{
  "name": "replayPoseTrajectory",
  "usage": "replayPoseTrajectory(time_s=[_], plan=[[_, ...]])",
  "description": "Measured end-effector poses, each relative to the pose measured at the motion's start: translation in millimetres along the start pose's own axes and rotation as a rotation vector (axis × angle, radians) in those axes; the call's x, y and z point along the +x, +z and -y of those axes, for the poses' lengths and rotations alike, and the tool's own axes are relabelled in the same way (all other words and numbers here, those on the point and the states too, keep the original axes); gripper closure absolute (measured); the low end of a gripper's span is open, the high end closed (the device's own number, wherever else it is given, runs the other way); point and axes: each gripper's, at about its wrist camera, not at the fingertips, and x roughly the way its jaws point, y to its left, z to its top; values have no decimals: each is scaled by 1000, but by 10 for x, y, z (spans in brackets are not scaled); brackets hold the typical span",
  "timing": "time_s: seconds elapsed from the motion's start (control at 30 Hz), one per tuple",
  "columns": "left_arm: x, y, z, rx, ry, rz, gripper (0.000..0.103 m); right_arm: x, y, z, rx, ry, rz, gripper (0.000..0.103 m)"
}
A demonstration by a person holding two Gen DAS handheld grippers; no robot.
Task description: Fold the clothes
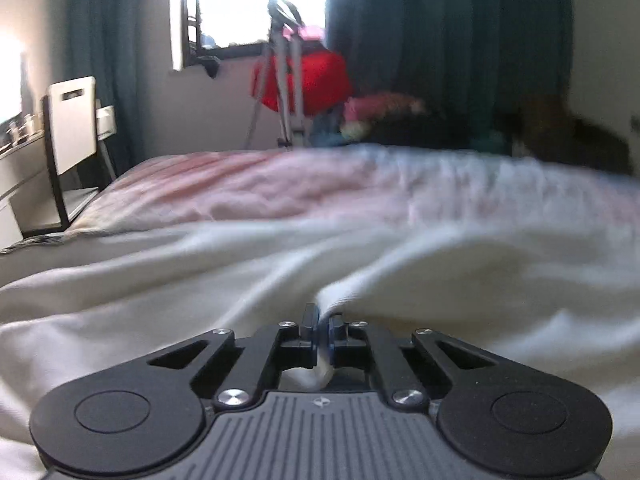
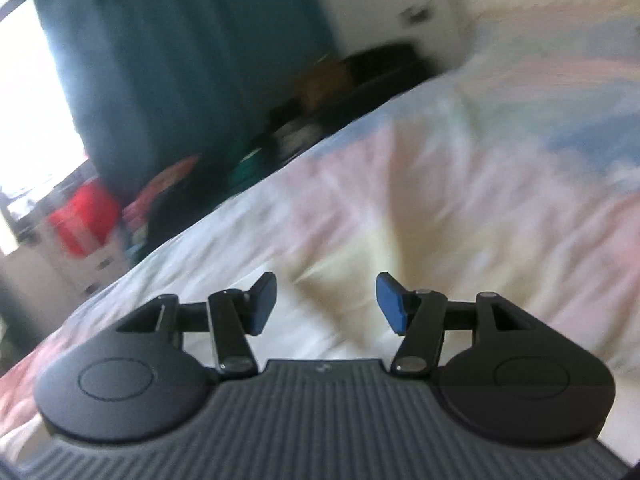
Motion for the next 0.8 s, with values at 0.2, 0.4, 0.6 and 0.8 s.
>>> replayPoseTrajectory(time_s=[0.2, 0.4, 0.6, 0.8], plan=[[-321, 185, -193, -101, -48, 72, 99, 416, -372, -319, 230, 239, -373, 44], [-463, 186, -289, -147, -74, 83, 99, 647, -612, -427, 389, 275, -523, 23], [-490, 136, -306, -162, -84, 74, 99, 728, -603, -409, 554, 135, -488, 25], [-492, 98, -305, -163, -103, 72, 99, 949, -553, -699, 451, -143, -440, 74]])
